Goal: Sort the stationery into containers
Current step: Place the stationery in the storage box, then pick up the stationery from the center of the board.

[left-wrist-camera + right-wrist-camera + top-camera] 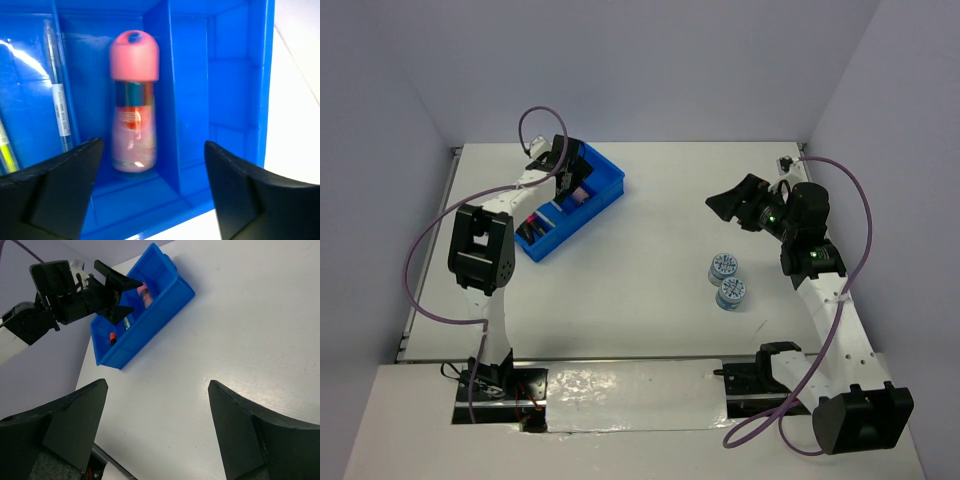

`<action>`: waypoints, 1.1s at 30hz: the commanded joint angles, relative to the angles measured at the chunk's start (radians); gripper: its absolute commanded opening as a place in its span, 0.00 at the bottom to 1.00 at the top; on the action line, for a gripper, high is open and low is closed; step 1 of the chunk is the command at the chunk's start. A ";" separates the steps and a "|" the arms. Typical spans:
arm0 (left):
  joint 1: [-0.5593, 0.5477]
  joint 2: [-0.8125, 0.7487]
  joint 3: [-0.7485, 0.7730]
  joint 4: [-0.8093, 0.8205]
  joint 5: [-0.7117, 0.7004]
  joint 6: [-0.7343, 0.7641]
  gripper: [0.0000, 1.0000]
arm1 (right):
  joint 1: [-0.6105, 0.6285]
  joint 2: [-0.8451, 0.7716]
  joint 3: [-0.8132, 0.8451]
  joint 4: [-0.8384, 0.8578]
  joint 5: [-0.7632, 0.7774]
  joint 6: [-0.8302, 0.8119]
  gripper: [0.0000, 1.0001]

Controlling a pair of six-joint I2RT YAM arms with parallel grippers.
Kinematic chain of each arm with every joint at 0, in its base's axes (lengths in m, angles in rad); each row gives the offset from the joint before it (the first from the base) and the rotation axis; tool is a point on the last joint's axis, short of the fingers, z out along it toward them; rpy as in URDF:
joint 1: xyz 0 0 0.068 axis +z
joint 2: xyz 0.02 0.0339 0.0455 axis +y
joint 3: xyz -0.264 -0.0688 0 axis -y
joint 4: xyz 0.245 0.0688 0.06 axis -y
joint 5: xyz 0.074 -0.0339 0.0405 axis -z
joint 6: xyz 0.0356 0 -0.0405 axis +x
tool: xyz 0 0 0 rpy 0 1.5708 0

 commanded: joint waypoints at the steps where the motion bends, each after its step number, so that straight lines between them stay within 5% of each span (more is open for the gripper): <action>1: 0.004 -0.060 0.012 0.034 -0.004 -0.013 0.99 | -0.001 0.005 0.026 0.031 -0.030 -0.032 0.90; 6: 0.006 -0.158 -0.009 0.034 -0.014 0.010 0.99 | 0.006 0.043 0.037 0.021 -0.040 -0.055 0.90; 10: -0.010 -0.279 -0.002 -0.013 0.011 0.166 0.99 | 0.054 0.112 0.095 -0.101 0.101 -0.153 0.90; 16: -0.079 -0.560 -0.175 0.002 0.044 0.356 0.99 | 0.199 0.186 0.150 -0.270 0.471 -0.239 0.91; 19: -0.135 -0.635 -0.262 0.047 0.202 0.467 0.99 | 0.253 0.151 0.141 -0.333 0.621 -0.204 0.90; 23: -0.310 -0.576 -0.197 0.009 0.204 0.620 0.99 | 0.259 -0.047 0.067 -0.342 0.744 -0.069 0.91; 27: -0.440 -0.470 -0.184 0.108 0.391 0.744 0.99 | 0.259 -0.261 0.089 -0.466 0.945 0.010 0.91; 33: -0.583 -0.203 0.050 -0.049 0.285 0.608 0.99 | 0.258 -0.425 0.207 -0.644 1.089 0.054 0.90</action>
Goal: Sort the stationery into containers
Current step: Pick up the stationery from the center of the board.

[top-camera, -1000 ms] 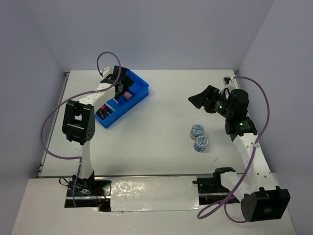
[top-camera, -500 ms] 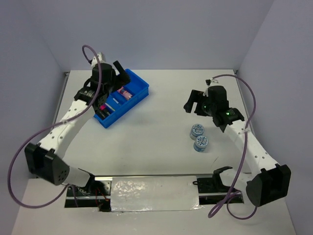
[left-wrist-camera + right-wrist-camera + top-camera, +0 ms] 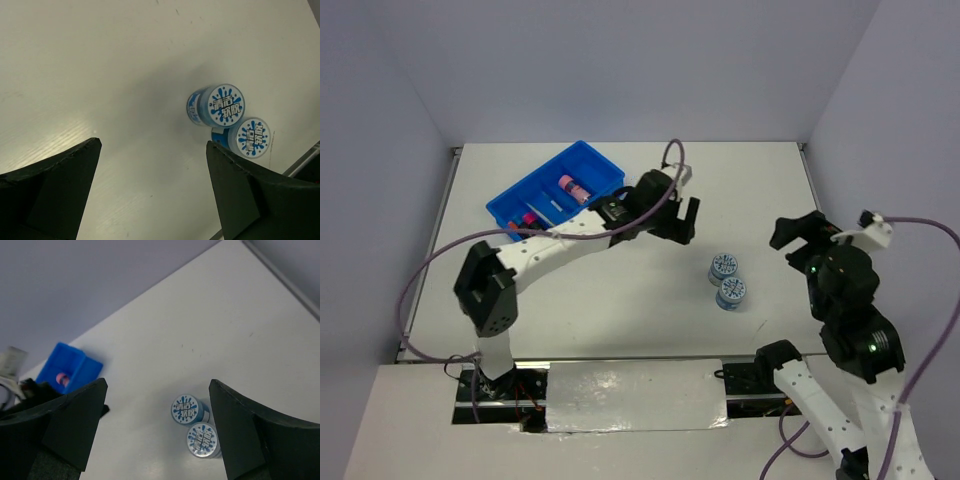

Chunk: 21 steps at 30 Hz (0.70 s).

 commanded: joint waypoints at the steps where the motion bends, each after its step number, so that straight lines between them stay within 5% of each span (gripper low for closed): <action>1: -0.080 0.106 0.159 -0.031 -0.014 -0.028 0.99 | 0.002 -0.040 0.087 -0.150 0.154 0.048 0.90; 10: -0.231 0.451 0.497 -0.147 -0.068 0.066 0.99 | 0.000 -0.094 0.170 -0.207 0.033 -0.029 0.90; 21: -0.256 0.577 0.561 -0.125 -0.183 0.041 0.99 | 0.003 -0.184 0.091 -0.141 -0.105 -0.038 0.90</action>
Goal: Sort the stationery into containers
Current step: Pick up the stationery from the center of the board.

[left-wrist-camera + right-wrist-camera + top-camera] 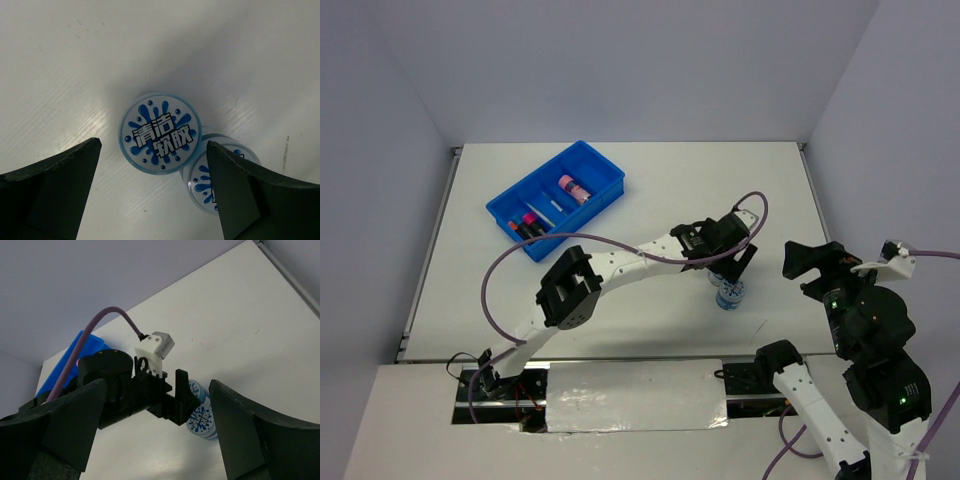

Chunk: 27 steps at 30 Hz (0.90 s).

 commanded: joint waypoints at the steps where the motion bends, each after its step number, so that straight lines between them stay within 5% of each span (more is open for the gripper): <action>1: 0.001 0.013 0.041 0.028 -0.093 -0.002 0.99 | 0.002 -0.007 -0.014 0.037 -0.055 -0.021 0.90; 15: 0.001 0.084 0.079 0.066 -0.013 -0.002 0.99 | 0.002 0.002 -0.034 0.055 -0.092 -0.047 0.91; 20: 0.003 0.114 0.107 0.020 -0.085 -0.016 0.98 | 0.002 -0.007 -0.038 0.060 -0.100 -0.046 0.91; 26: 0.027 0.096 0.044 0.055 -0.119 -0.030 0.61 | 0.002 -0.014 -0.043 0.063 -0.100 -0.049 0.91; 27: 0.034 0.095 0.039 0.055 -0.116 -0.033 0.46 | 0.002 -0.014 -0.046 0.066 -0.100 -0.050 0.91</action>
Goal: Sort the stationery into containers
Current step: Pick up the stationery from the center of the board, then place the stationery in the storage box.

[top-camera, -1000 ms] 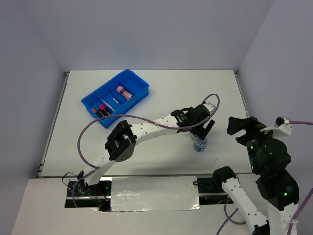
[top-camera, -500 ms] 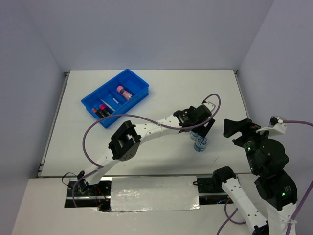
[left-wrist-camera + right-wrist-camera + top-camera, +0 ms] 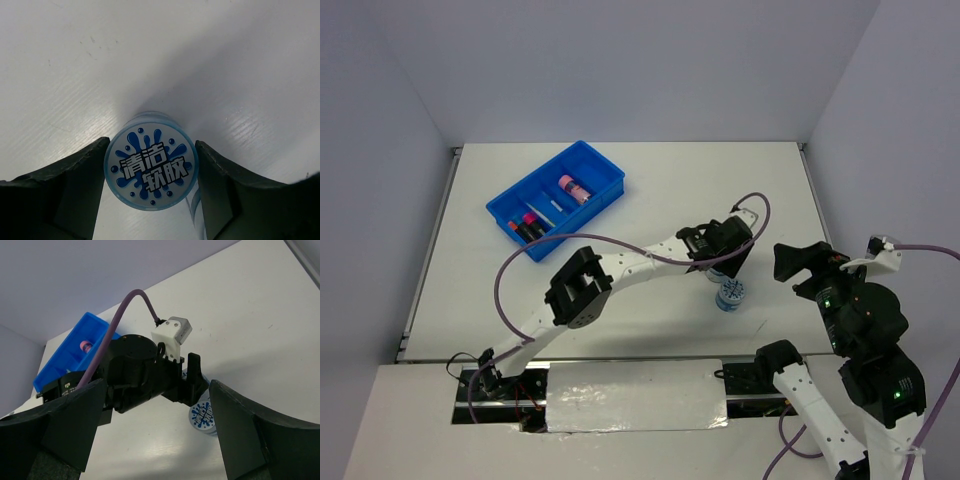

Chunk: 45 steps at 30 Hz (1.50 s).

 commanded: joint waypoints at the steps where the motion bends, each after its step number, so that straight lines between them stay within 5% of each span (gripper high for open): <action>1: 0.031 0.002 -0.020 0.010 -0.033 -0.021 0.35 | 0.003 -0.010 -0.011 0.052 -0.005 -0.020 0.91; 3: 0.049 -0.027 -0.033 -0.002 -0.047 -0.032 0.09 | 0.002 -0.011 -0.013 0.055 -0.004 -0.023 0.91; 5: 0.078 -0.070 -0.085 0.010 -0.085 -0.041 0.00 | 0.002 -0.011 -0.017 0.061 -0.005 -0.026 0.91; 11: 0.247 -0.301 -0.250 0.089 -0.055 -0.041 0.00 | 0.002 -0.011 -0.053 0.097 -0.033 -0.024 0.91; 17: 0.459 -0.417 -0.195 0.052 -0.024 0.011 0.00 | 0.002 0.005 -0.100 0.143 -0.074 -0.018 0.91; 28: 0.755 -0.159 0.181 -0.059 0.047 0.146 0.00 | 0.002 0.082 -0.175 0.241 -0.139 -0.032 0.91; 38: 0.845 -0.125 0.079 0.171 0.154 0.160 0.01 | 0.002 0.179 -0.234 0.324 -0.171 -0.067 0.91; 45: 0.859 -0.049 0.091 0.181 0.165 0.160 0.12 | 0.002 0.228 -0.241 0.379 -0.223 -0.061 0.91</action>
